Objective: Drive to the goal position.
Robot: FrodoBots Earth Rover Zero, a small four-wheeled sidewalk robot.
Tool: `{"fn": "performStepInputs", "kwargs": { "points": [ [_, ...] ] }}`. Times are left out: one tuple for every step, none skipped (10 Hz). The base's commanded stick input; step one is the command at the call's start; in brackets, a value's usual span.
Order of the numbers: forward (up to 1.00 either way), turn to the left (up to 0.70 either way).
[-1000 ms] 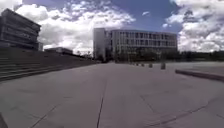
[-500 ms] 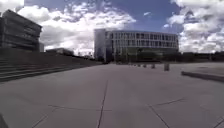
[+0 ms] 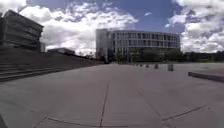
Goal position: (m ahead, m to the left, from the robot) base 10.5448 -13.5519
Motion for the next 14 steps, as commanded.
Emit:
{"fn": "performStepInputs", "kwargs": {
  "points": [
    [0.70,0.00],
    [0.70,0.00],
    [0.70,0.00],
    [0.70,0.00],
    [0.70,0.00],
    [0.70,0.00],
    [0.70,0.00],
    [0.70,0.00],
    [0.70,0.00],
    [0.70,0.00],
    [0.70,0.00],
    [0.70,0.00],
    [0.70,0.00],
    [0.70,0.00]
  ]
}}
